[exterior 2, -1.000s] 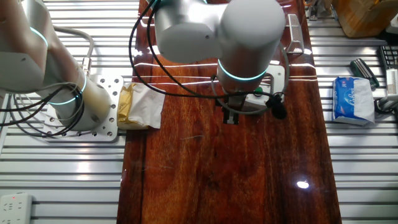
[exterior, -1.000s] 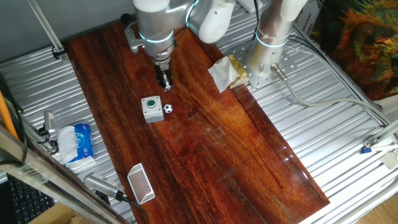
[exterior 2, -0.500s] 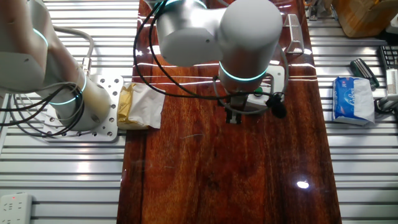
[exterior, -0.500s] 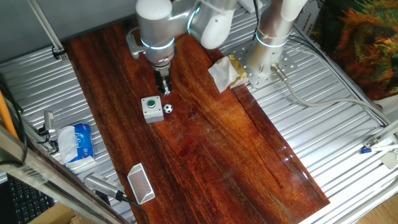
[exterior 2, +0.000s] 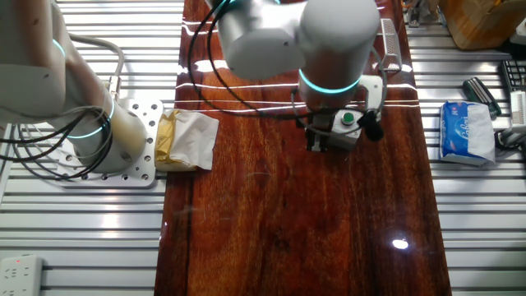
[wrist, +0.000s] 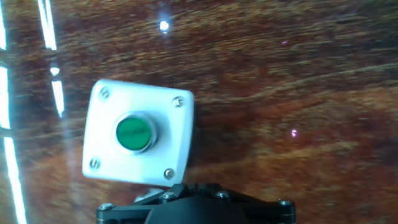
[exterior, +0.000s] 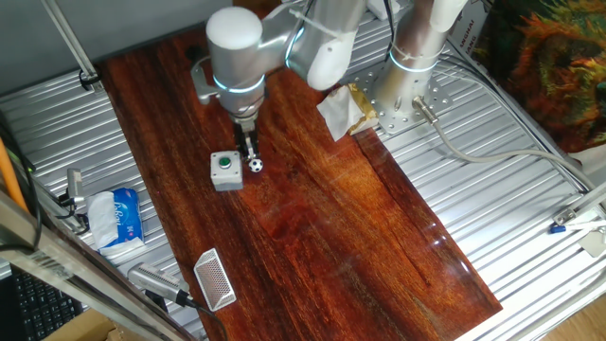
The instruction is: Push the soccer ball into the goal
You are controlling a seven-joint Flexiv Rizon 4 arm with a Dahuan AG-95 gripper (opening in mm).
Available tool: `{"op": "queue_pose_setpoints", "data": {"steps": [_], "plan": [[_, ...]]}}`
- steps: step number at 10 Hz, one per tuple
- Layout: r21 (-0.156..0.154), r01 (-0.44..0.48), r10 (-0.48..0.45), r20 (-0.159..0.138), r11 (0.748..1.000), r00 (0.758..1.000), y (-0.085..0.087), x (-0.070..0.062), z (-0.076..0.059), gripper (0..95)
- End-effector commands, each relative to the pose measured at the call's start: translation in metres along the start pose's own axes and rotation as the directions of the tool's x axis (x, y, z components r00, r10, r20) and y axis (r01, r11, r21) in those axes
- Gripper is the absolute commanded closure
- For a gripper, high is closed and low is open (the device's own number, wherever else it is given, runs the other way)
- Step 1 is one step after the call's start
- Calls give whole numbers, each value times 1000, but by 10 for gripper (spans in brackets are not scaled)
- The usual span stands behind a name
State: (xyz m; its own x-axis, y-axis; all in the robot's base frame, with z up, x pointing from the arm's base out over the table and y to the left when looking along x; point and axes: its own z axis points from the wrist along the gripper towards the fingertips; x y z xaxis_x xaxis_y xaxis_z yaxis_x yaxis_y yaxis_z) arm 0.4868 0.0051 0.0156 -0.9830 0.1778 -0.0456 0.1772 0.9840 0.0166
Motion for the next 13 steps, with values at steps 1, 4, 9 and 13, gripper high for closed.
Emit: {"op": "queue_pose_setpoints", "data": {"steps": [1, 4, 9, 13], "plan": [[-11, -21, 21, -4, 1000, 1000, 14, -7, -6, 950], [-34, -58, 58, -3, 998, 998, 43, -13, -9, 950], [-112, -85, 83, -27, 990, 996, 63, -9, -3, 950], [-81, -44, 39, -65, 996, 997, 69, -8, -3, 950]]}}
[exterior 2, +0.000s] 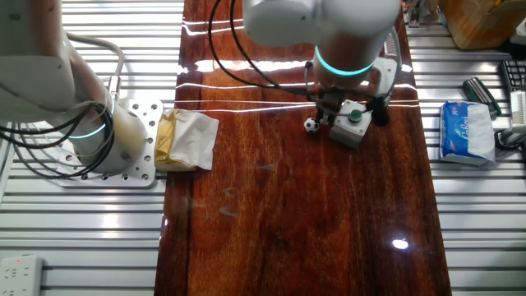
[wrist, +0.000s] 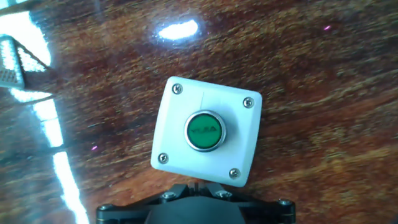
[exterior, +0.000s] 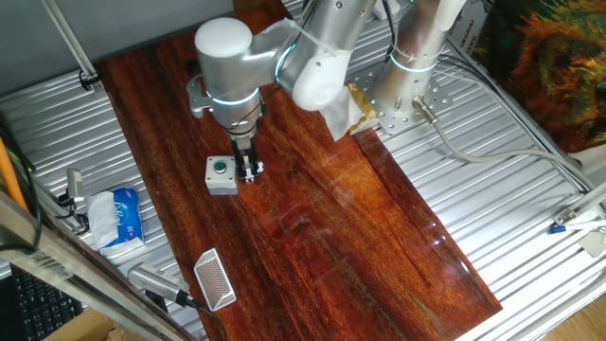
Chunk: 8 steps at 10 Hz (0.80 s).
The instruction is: Push the soccer ball into the goal
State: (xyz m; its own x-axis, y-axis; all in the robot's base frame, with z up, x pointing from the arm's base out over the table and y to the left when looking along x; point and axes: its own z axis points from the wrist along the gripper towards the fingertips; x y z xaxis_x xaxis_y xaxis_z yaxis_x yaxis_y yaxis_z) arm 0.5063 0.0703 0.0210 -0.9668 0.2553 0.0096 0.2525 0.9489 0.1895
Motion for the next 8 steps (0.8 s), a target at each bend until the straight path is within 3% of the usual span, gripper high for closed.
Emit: {"op": "queue_pose_setpoints", "data": {"steps": [1, 2, 4, 6, 8], "plan": [[124, 72, -66, -51, 990, 997, 1, -1, 1, 950], [141, 97, -81, -113, 985, 990, 2, -1, -1, 950], [149, 131, -110, -139, 980, 984, 6, 1, 1, 950], [158, 118, -83, -212, 980, 974, 13, 3, 2, 950], [157, 78, -33, -273, 985, 962, 23, 5, -15, 950]]}}
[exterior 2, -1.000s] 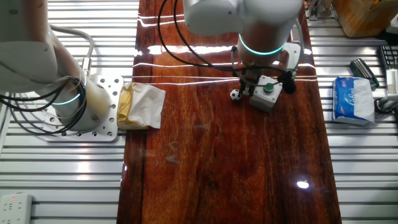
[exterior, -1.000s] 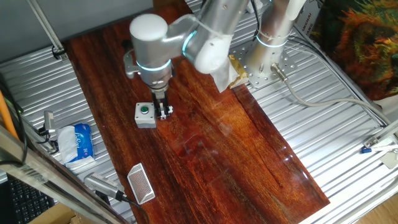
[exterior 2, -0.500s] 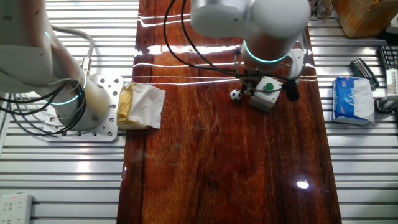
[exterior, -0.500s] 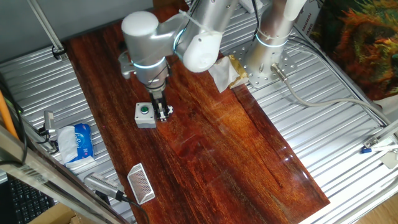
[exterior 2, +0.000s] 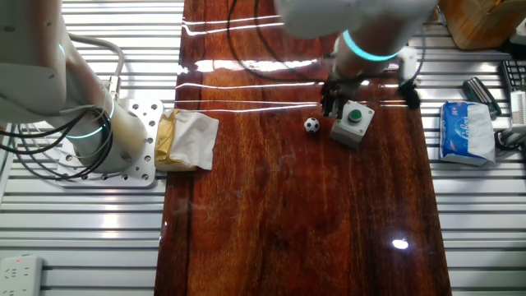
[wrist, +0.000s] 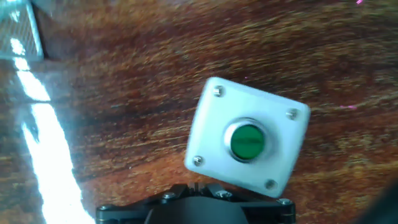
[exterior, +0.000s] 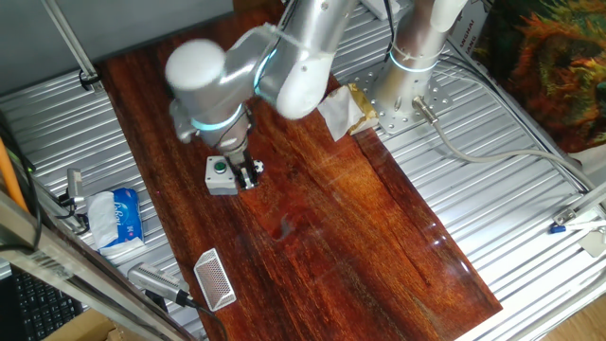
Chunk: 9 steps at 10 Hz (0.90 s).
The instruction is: Push the soccer ball into the goal
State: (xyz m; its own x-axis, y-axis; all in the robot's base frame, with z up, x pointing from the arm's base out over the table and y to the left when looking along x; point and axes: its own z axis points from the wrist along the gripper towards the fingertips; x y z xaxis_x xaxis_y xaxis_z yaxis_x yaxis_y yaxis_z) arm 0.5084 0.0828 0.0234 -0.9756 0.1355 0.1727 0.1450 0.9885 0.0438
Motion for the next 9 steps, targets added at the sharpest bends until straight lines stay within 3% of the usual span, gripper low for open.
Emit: {"op": "queue_pose_setpoints", "data": {"steps": [1, 4, 6, 9], "plan": [[3, -41, 41, -122, 999, 992, 11, 8, -25, 950], [-11, -56, 53, -182, 998, 982, 23, 19, -52, 950], [-11, -50, 47, -193, 999, 980, 24, 20, -50, 950], [-13, -26, 23, -184, 1000, 983, 17, 24, -40, 950]]}}
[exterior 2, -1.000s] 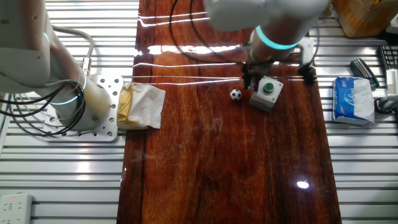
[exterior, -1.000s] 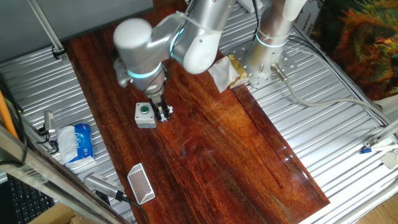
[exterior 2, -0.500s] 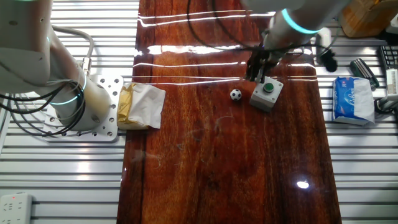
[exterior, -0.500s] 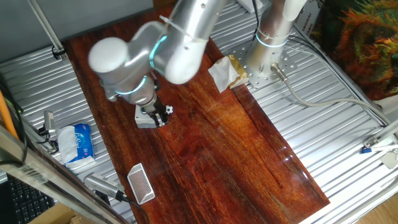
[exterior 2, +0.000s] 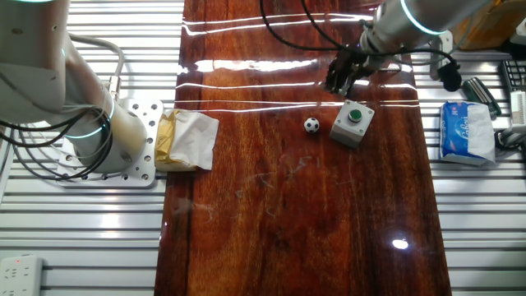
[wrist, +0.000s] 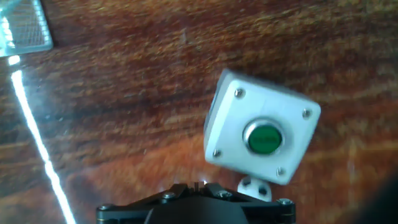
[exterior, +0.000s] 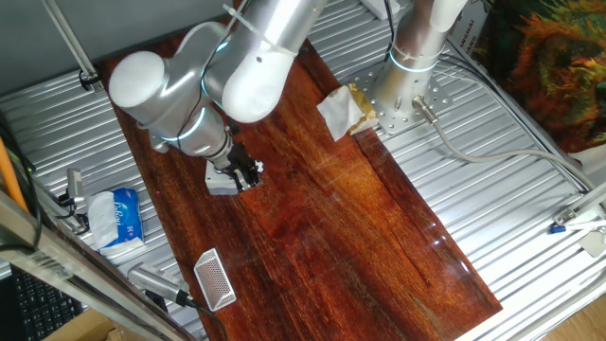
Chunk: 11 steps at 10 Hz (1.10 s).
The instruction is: Push the soccer ball into the goal
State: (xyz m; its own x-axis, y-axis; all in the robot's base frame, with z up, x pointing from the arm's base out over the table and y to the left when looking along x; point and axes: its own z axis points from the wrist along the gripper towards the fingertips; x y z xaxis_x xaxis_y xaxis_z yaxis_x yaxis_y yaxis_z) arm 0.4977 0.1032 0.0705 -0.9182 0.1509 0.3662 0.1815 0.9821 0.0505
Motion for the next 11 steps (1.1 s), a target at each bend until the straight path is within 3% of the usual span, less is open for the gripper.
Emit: {"op": "queue_pose_setpoints", "data": {"steps": [1, 2, 4, 5, 8, 11], "plan": [[5, 15, -15, 22, 1000, 1000, -5, 2, 5, 950], [21, 29, -30, 30, 999, 999, -5, 3, 4, 950], [18, 36, -37, 30, 999, 999, -3, 10, -8, 950], [9, 11, -12, 51, 1000, 999, -2, 17, -17, 950], [5, -71, 70, 78, 997, 995, 2, 27, -30, 950], [39, -84, 80, 88, 996, 993, 4, 32, -34, 950]]}}
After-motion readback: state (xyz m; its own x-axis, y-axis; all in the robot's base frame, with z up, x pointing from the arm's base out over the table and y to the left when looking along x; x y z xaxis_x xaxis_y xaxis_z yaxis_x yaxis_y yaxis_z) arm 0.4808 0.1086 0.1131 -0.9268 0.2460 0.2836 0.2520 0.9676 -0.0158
